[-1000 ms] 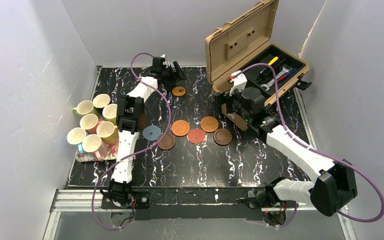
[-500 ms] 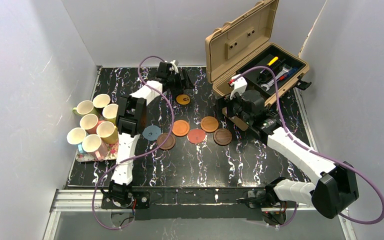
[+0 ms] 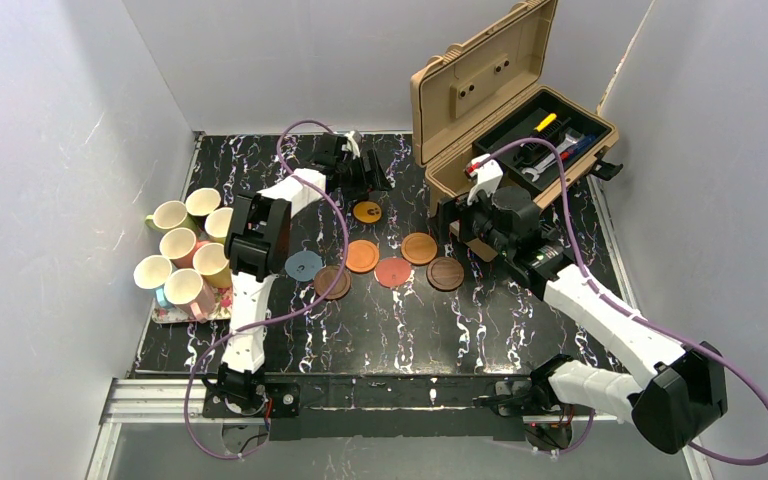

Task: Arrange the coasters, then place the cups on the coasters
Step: Move the coaster to the center of the board.

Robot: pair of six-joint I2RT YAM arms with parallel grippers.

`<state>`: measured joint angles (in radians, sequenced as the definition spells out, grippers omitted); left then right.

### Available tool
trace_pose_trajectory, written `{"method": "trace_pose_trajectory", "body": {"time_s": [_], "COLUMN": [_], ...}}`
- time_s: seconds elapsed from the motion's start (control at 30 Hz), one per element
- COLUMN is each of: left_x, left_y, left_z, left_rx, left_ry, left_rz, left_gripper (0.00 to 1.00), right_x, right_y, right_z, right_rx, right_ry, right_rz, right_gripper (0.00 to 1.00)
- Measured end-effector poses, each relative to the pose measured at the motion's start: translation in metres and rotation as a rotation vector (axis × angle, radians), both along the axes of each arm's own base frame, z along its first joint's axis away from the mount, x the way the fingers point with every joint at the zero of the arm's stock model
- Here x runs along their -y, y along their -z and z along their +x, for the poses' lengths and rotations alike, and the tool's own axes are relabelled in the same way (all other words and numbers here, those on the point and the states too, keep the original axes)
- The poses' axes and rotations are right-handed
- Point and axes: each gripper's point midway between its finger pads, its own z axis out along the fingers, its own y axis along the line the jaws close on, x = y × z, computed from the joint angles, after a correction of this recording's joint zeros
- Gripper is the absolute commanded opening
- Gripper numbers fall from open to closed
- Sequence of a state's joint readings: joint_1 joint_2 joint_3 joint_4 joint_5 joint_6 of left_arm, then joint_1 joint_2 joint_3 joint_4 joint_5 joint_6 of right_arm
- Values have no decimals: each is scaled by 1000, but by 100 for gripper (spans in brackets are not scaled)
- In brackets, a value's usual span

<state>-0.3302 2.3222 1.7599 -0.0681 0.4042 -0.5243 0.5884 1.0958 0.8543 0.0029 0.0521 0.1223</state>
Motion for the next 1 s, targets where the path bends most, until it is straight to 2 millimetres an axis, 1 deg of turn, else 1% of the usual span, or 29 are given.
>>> {"method": "trace_pose_trajectory", "body": {"time_s": [0.2, 0.37, 0.43, 0.53, 0.6, 0.7, 0.8, 0.83, 0.87, 0.93, 1.0], "left_x": [5, 4, 3, -1, -4, -13, -35, -44, -58, -89, -118], "left_y": [-3, -12, -21, -43, -64, -113, -164, -175, -185, -193, -189], "left_z": [-7, -8, -6, -8, -10, -15, -33, -39, -47, -66, -83], "left_rx": [-19, -44, -32, 0, 34, 117, 204, 225, 250, 265, 263], "left_ry": [9, 6, 6, 11, 15, 9, -24, -38, -59, -113, -169], "left_rz": [12, 34, 42, 58, 63, 63, 60, 57, 54, 52, 67], "left_gripper": [86, 89, 90, 90, 90, 91, 91, 91, 91, 92, 93], "right_x": [0, 1, 1, -2, -7, -17, -35, -43, -53, -72, -89], "right_y": [1, 16, 23, 27, 28, 30, 34, 34, 34, 33, 33], "right_z": [-6, -14, -18, -24, -29, -37, -44, -46, -47, -50, -51], "right_rx": [-26, -87, -113, -130, -133, -139, -152, -152, -151, -147, -148], "right_ry": [-7, -17, -23, -40, -57, -90, -124, -137, -148, -164, -178], "right_rz": [14, -10, -28, -41, -45, -55, -88, -97, -113, -138, -154], "right_gripper": [99, 99, 99, 99, 99, 99, 99, 99, 99, 99, 99]}}
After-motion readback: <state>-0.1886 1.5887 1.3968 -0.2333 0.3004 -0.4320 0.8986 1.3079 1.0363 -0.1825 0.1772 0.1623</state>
